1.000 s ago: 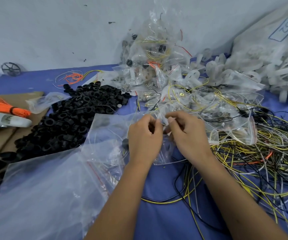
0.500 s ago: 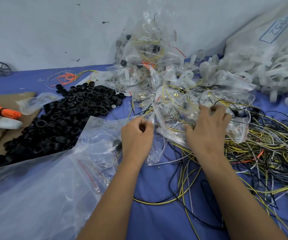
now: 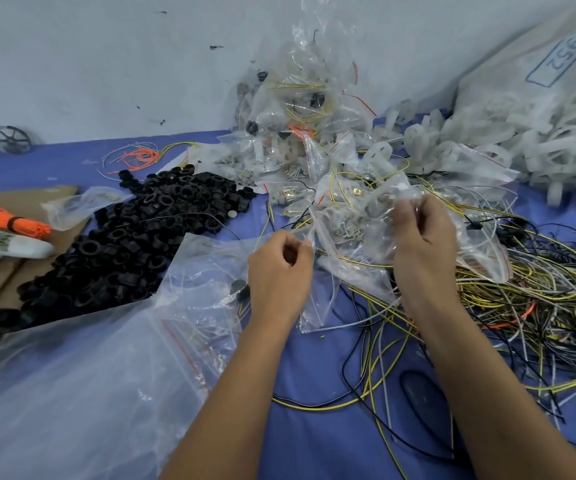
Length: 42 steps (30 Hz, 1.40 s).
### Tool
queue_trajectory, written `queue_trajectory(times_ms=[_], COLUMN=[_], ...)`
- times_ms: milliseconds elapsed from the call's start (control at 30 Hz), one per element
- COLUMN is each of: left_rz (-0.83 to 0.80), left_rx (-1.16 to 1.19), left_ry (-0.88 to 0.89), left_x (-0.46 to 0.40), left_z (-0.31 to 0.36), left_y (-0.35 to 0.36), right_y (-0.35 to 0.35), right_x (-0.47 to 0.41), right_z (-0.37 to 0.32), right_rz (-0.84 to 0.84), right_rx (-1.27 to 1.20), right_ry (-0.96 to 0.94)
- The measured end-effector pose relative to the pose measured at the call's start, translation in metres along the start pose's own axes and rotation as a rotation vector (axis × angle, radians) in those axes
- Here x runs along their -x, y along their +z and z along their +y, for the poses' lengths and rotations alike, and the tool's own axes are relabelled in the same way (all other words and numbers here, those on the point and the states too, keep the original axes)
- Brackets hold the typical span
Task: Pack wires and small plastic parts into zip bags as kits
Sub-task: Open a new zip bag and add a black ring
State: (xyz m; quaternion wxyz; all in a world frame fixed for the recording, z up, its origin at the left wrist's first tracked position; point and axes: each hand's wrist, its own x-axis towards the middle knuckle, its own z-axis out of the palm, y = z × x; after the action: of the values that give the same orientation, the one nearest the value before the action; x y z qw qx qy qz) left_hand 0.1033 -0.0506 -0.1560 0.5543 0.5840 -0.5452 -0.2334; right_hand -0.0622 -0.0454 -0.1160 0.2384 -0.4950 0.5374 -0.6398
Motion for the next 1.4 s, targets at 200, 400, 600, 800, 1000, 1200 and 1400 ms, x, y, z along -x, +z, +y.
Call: queue_trajectory(times_ms=[200, 400, 600, 800, 1000, 1200, 1400], left_rz=[-0.042, -0.011, -0.107, -0.068, 0.049, 0.148, 0.240], left_rx=[0.341, 0.107, -0.106, -0.102, 0.073, 0.274, 0.331], left_ry=[0.028, 0.037, 0.110, 0.074, -0.087, -0.161, -0.019], left_x=[0.004, 0.003, 0.006, 0.004, 0.003, 0.001, 0.006], left_z=[0.007, 0.005, -0.001, -0.004, 0.002, 0.005, 0.013], left_y=[-0.003, 0.000, 0.004, 0.003, 0.000, -0.004, -0.007], right_y=[0.015, 0.015, 0.011, 0.008, 0.013, 0.017, 0.013], right_x=[0.011, 0.015, 0.006, 0.006, 0.015, 0.018, 0.016], right_z=[-0.001, 0.001, 0.001, 0.001, 0.001, -0.005, 0.005], right_rz=[-0.323, -0.304, -0.249, -0.422, -0.463, -0.427, -0.398], right_rx=[-0.383, -0.277, -0.536, -0.746, -0.394, -0.411, 0.132], right_ry=[0.347, 0.390, 0.588, 0.547, 0.351, 0.224, 0.068])
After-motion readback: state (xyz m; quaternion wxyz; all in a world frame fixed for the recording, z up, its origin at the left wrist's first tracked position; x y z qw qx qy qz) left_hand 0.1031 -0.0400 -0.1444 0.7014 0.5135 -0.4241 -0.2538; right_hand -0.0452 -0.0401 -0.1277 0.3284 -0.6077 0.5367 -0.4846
